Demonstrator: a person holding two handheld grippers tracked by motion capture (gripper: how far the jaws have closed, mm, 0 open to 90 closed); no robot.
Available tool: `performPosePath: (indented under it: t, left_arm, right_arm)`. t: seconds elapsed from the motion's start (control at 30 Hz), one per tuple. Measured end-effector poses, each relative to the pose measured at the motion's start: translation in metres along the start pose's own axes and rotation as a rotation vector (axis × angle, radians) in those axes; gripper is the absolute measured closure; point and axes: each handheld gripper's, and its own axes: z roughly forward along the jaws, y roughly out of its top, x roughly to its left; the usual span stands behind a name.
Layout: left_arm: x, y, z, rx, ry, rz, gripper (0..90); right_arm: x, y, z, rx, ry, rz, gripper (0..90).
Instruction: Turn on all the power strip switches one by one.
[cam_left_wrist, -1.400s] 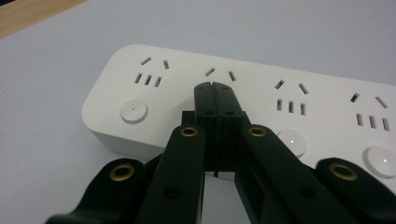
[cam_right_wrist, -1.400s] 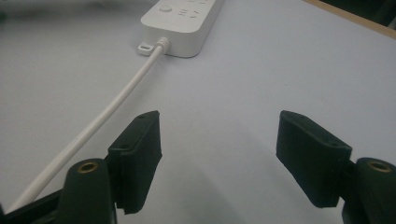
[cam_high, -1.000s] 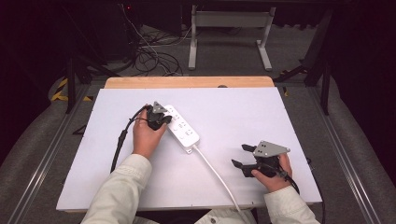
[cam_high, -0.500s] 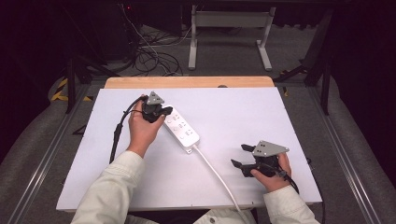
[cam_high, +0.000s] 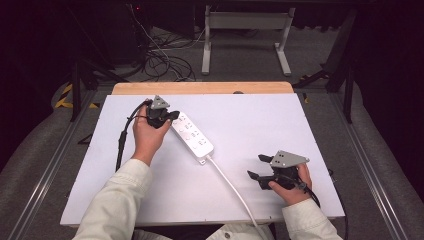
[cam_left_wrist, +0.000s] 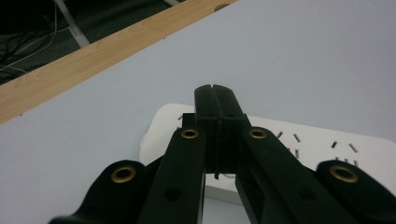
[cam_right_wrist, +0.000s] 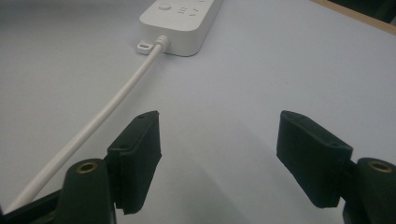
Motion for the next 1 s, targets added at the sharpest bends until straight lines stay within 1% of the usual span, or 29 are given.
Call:
performPosePath:
  t: [0.03,0.07,0.1,0.23,0.3,0.33,0.4,0.43,0.47,0.5,0.53,0.6,0.67,0.7,0.73,0.77,0.8,0.87,1.0]
  left_arm:
    - [0.002,-0.001,0.001,-0.001,0.004,-0.004,90.0]
    - [0.004,-0.002,0.002,0.003,0.017,-0.004,90.0]
    - [0.006,-0.003,0.004,0.007,0.012,-0.010,90.0]
    - [0.014,-0.009,0.009,0.032,0.029,-0.025,90.0]
    - [0.017,-0.012,0.012,0.048,0.028,-0.030,90.0]
    - [0.019,-0.013,0.013,0.050,0.036,-0.026,90.0]
    - [0.020,-0.015,0.015,0.056,0.037,-0.040,90.0]
    - [0.021,-0.015,0.016,0.057,0.046,-0.035,90.0]
    - [0.022,-0.015,0.018,0.053,0.042,-0.039,90.0]
    - [0.023,-0.016,0.018,0.061,0.046,-0.036,90.0]
    - [0.023,-0.017,0.021,0.060,0.037,-0.041,90.0]
    - [0.024,-0.019,0.023,0.068,0.039,-0.038,90.0]
    - [0.024,-0.020,0.025,0.066,0.027,-0.046,90.0]
    - [0.024,-0.020,0.027,0.068,0.028,-0.031,90.0]
    - [0.023,-0.021,0.028,0.069,0.017,-0.039,90.0]
    - [0.022,-0.021,0.029,0.075,0.014,-0.031,90.0]
    - [0.021,-0.021,0.030,0.077,0.020,-0.026,90.0]
    - [0.021,-0.021,0.032,0.079,0.010,-0.029,90.0]
    - [0.021,-0.023,0.034,0.092,0.018,-0.029,90.0]
  right_arm:
    - [0.000,0.000,0.000,0.001,-0.001,-0.001,31.0]
    - [0.000,0.000,0.000,0.002,0.000,0.000,31.0]
    - [0.000,0.000,0.000,0.002,0.000,0.000,31.0]
    - [0.000,0.000,0.000,0.003,0.001,-0.001,31.0]
    - [0.000,0.000,0.000,0.003,0.001,0.000,31.0]
    - [0.000,0.000,0.000,0.004,0.002,-0.001,31.0]
    - [0.000,0.000,0.000,0.005,0.003,-0.001,30.9]
    - [0.000,0.000,0.000,0.005,0.002,-0.001,30.9]
    - [0.000,0.000,0.000,0.005,0.002,-0.001,30.9]
    - [0.000,0.000,0.000,0.005,0.002,-0.001,30.9]
    - [0.000,0.000,0.000,0.005,0.002,-0.001,30.9]
    - [0.000,0.000,0.000,0.005,0.002,-0.002,30.9]
    - [0.000,0.000,0.000,0.006,0.002,-0.002,30.9]
    - [0.000,0.000,0.000,0.006,0.001,-0.002,30.9]
    - [0.000,0.000,0.000,0.006,0.002,-0.002,30.9]
    - [0.000,0.000,0.000,0.007,0.002,-0.002,30.9]
    - [0.000,0.000,0.000,0.006,0.002,-0.002,30.9]
    - [0.000,0.000,0.000,0.006,0.002,-0.003,30.9]
    - [0.000,0.000,0.000,0.005,0.002,-0.002,30.9]
